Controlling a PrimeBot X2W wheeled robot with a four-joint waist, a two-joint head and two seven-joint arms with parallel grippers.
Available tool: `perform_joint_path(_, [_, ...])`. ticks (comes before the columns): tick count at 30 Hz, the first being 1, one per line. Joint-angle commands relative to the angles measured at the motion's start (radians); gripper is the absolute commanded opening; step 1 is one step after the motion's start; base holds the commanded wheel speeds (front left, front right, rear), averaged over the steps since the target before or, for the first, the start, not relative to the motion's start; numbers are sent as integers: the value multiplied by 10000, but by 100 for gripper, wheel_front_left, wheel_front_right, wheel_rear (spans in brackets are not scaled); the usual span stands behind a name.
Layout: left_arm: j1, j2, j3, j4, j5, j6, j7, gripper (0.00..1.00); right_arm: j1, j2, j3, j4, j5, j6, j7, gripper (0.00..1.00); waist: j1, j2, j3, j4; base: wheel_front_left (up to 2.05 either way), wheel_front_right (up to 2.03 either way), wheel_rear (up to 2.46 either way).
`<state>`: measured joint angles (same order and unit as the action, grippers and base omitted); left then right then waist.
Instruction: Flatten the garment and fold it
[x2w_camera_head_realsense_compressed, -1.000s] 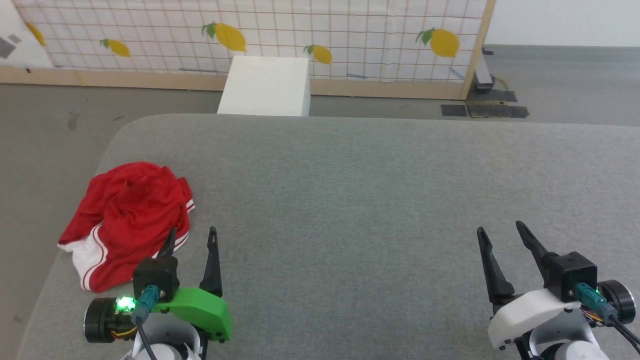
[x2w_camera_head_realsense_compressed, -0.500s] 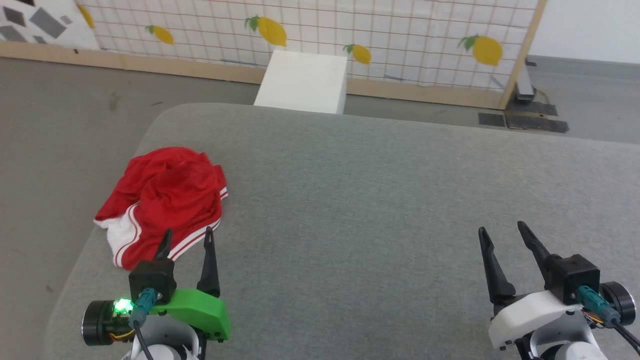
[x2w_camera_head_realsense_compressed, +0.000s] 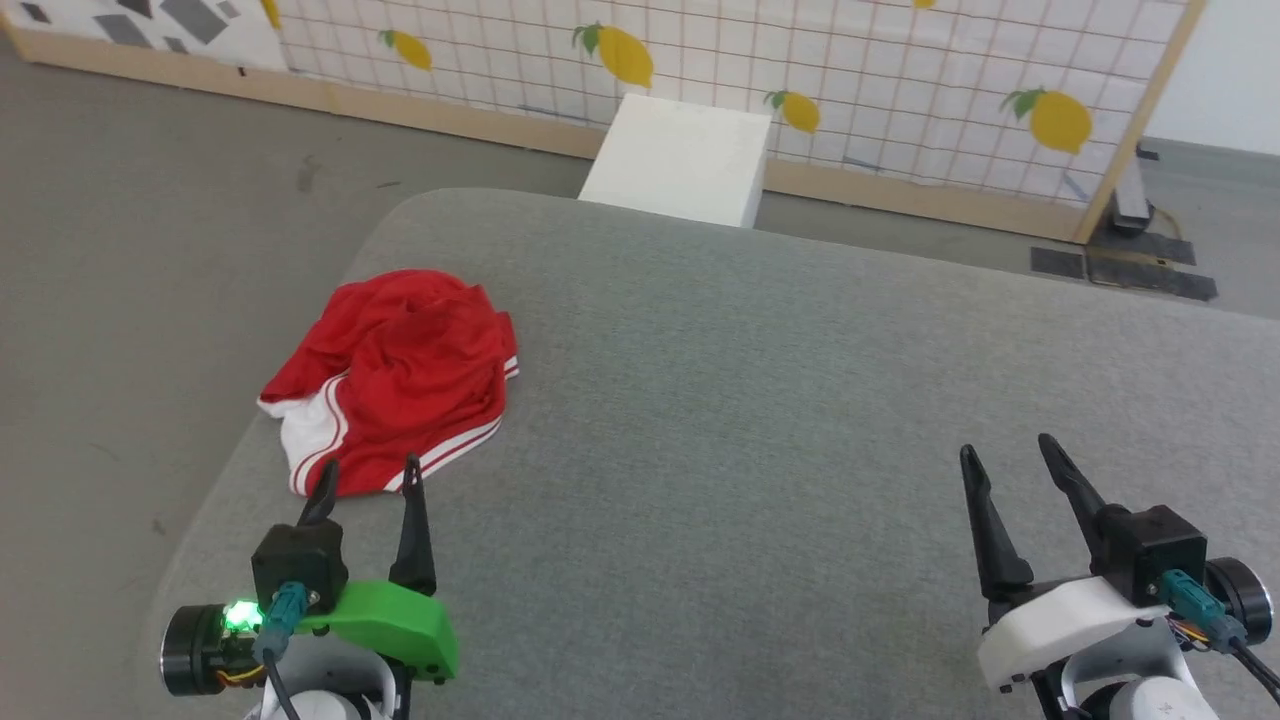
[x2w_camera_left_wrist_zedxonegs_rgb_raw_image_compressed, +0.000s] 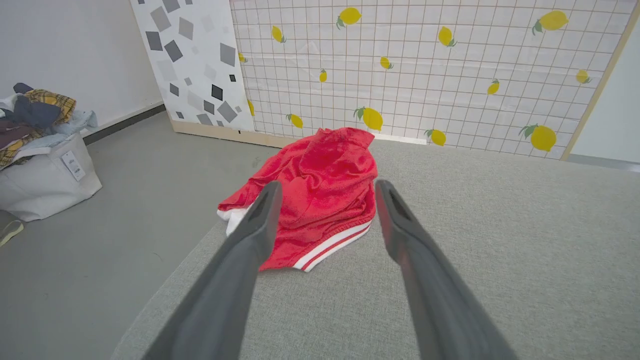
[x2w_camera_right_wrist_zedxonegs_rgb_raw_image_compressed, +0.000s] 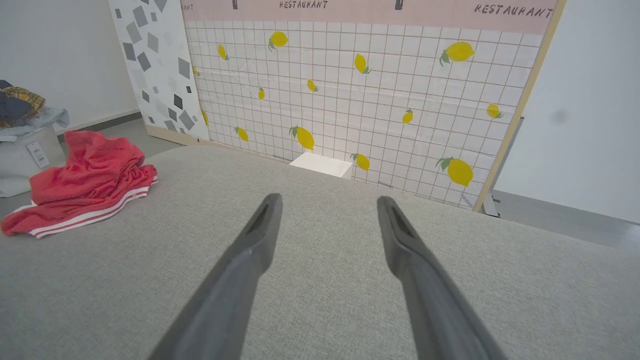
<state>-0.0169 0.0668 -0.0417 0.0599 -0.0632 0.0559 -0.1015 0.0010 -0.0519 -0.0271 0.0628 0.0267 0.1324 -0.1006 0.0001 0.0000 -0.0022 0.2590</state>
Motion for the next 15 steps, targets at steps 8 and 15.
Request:
perform_joint_path(8, [-107, 90, -42, 106, -222, 193, -280, 100, -172, 8, -27, 114, 81, -8, -281, 100, -1, 0, 12, 543, 0, 0, 0])
perform_joint_path(15, [-114, 100, -57, 206, -283, 298, -429, 100, -227, 9, -45, 219, 103, -9, -432, 100, -1, 0, 15, 882, 0, 0, 0])
